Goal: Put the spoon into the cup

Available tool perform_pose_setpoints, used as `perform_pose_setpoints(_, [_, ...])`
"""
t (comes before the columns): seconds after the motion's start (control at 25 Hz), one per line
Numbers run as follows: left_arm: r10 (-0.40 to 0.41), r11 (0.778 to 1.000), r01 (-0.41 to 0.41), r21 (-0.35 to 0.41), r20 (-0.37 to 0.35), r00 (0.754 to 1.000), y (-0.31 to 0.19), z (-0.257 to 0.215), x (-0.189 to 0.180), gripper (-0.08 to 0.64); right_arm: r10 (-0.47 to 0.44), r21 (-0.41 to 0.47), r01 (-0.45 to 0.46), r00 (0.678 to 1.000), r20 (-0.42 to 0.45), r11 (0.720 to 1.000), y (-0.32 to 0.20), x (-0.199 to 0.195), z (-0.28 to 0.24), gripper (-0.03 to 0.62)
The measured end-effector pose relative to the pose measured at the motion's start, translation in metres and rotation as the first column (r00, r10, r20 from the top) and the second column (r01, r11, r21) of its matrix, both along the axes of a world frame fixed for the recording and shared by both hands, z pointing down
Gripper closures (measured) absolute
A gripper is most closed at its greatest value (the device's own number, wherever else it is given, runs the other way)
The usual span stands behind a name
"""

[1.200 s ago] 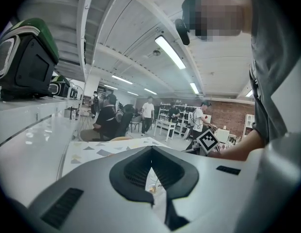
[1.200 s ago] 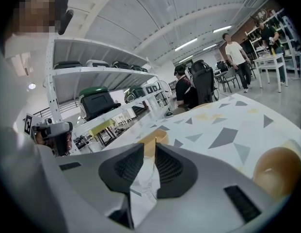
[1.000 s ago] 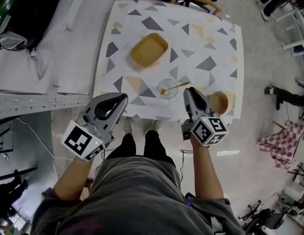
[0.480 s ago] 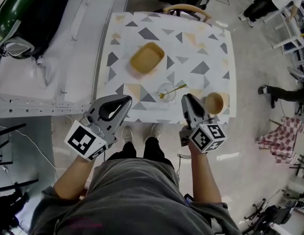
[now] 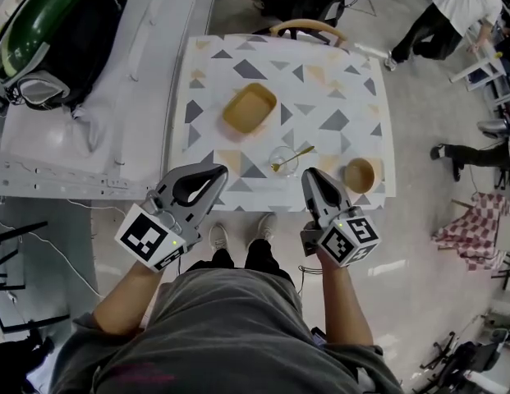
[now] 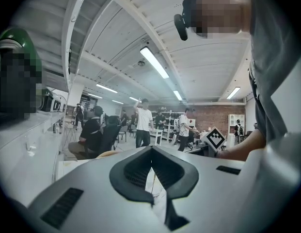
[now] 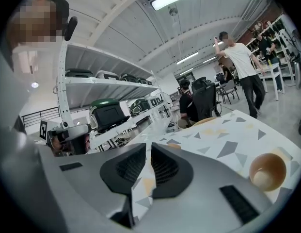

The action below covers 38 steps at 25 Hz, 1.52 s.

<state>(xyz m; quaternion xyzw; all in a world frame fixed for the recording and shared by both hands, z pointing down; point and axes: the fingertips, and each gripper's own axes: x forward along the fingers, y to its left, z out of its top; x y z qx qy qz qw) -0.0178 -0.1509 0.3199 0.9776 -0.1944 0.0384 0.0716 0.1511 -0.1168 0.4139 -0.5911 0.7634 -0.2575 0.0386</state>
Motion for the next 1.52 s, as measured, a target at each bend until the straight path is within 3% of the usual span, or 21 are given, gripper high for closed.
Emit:
perform_pose_setpoints(0.6, [0.025,0.999,-0.024,0.027,-0.020,1.000,-0.003,-0.014,-0.004,0.545,-0.029,0.108,0.031,0.999,-0.020,0.994,0.002,-0.028,-0.057,0.568])
perform_pose_setpoints(1.52, [0.056,0.998,-0.055,0.026,-0.020,0.998,-0.001,-0.013,0.027,0.545,-0.032,0.117,0.037,0.999,-0.041,0.992,0.007,-0.011,-0.059,0.572])
